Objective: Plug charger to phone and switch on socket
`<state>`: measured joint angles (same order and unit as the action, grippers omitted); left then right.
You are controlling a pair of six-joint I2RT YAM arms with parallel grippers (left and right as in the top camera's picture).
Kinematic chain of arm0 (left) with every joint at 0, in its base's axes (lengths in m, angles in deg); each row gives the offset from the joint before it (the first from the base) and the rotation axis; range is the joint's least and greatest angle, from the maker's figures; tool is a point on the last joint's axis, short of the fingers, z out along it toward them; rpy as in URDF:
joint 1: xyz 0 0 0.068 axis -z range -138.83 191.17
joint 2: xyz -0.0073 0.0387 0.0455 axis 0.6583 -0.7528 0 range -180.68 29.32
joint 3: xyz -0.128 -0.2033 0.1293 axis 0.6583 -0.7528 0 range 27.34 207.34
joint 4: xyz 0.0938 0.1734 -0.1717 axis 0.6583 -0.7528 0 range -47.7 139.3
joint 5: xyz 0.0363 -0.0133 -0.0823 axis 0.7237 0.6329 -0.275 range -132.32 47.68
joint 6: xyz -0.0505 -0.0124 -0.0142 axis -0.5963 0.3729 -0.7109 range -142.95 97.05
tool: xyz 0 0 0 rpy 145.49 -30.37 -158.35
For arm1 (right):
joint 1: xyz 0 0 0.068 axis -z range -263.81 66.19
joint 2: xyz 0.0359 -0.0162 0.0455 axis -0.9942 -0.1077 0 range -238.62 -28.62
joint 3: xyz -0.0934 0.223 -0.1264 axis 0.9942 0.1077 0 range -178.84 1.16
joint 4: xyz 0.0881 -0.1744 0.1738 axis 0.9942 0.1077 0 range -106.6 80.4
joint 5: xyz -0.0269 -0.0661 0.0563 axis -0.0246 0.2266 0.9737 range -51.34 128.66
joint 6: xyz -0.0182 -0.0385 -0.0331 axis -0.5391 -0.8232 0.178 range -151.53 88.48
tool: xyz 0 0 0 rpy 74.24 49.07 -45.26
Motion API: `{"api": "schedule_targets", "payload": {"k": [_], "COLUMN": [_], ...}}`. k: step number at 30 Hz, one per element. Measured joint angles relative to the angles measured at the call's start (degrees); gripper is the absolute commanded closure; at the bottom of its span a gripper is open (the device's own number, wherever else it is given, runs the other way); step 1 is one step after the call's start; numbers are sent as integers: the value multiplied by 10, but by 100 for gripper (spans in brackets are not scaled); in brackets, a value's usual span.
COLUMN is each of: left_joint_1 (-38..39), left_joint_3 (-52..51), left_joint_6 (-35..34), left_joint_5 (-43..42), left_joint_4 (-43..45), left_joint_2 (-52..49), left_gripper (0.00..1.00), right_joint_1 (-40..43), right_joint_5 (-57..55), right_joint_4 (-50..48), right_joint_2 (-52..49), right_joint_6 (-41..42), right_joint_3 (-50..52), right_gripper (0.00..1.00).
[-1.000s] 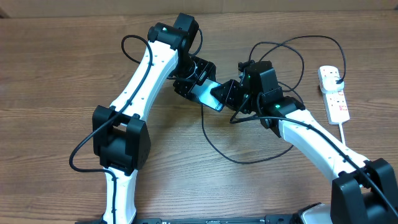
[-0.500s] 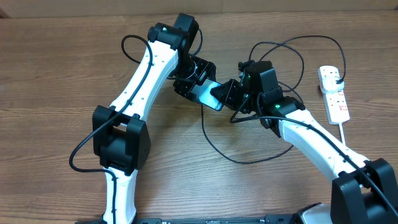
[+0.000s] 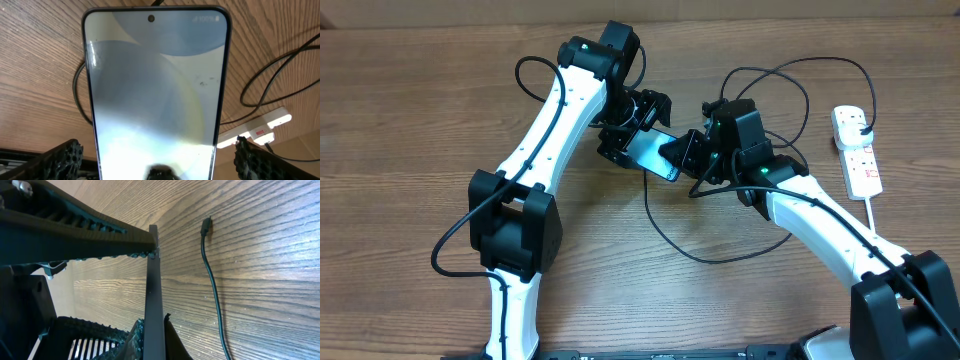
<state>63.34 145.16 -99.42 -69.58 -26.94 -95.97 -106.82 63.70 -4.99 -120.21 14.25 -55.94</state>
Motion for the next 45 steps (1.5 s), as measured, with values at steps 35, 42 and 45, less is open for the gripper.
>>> {"api": "schedule_targets", "payload": {"k": [35,42,45], "left_joint_1": [-11,-28,-32], "left_joint_3": [3,3,3], "left_joint_6": [392,331,301], "left_joint_5": [-335,-413,-429], "left_joint_4": [350,433,450], "left_joint_2": [0,0,0], "left_gripper": [2,3,4], "right_joint_1": [145,171,174], "right_joint_5": [2,-1,-9], "right_joint_4": [-33,-66,-86], "right_joint_2": [82,98,98], "right_joint_6": [62,126,168], "right_joint_3": [0,0,0], "right_gripper": [96,96,96]}}
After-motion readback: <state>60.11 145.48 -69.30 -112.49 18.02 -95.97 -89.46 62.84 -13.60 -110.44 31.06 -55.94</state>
